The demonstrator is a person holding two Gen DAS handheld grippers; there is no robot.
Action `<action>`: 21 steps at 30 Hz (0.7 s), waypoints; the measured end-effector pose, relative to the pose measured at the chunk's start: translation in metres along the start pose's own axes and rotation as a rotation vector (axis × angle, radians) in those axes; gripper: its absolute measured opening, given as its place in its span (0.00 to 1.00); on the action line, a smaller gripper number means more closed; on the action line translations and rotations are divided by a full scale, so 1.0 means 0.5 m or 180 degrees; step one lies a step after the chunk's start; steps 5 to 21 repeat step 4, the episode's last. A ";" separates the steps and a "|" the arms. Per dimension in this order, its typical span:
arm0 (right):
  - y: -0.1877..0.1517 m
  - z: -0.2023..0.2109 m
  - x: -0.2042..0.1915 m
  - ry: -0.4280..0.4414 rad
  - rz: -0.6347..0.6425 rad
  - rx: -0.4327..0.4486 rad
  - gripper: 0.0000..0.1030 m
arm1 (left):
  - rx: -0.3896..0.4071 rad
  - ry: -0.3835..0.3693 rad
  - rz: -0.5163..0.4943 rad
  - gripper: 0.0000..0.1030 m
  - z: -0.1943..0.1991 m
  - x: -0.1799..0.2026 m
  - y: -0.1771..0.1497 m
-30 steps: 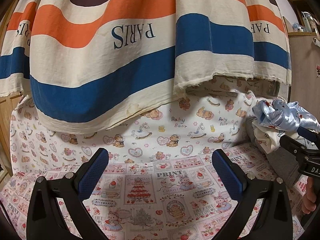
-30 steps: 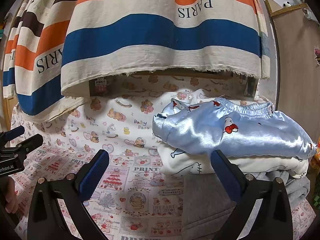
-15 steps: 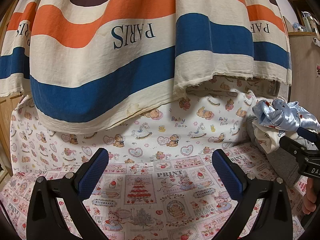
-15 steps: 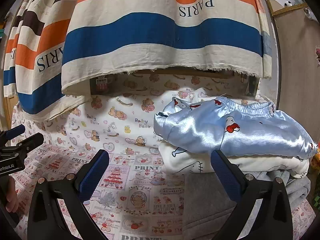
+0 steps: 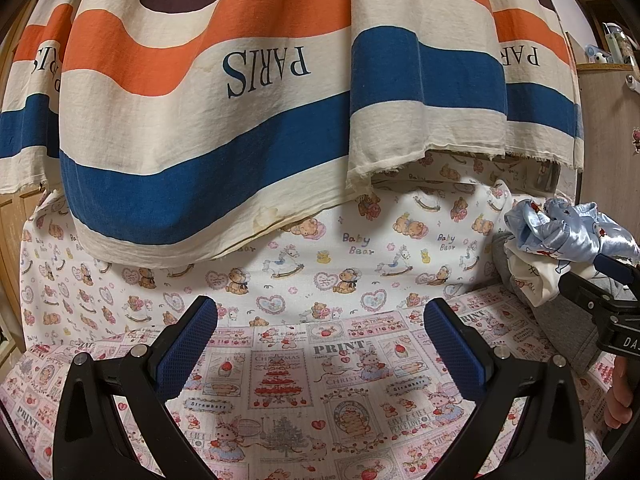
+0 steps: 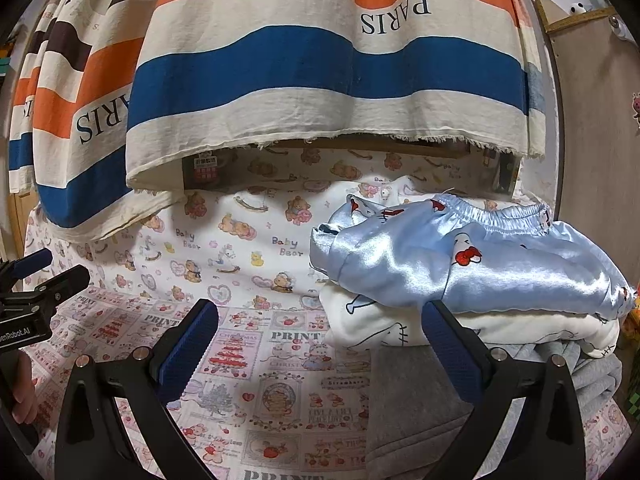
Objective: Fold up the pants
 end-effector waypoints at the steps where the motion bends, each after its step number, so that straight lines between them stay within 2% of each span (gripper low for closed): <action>1: 0.000 0.000 0.000 0.0000 0.0000 0.0001 0.99 | 0.0000 0.0000 0.0000 0.99 0.000 0.000 0.000; 21: 0.000 0.000 0.000 0.0000 -0.0001 -0.0002 0.99 | 0.0000 0.0000 0.0000 0.99 0.000 0.000 0.000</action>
Point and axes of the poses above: each gripper's, at about its wrist camera, not at the fingertips, and z roughly against the way its jaws point, x to its right, y to its top, the point moved 4 cm from there along -z, roughly the way its jaws point, and after that the axes turned 5 degrees about x, right-handed, at the moved point
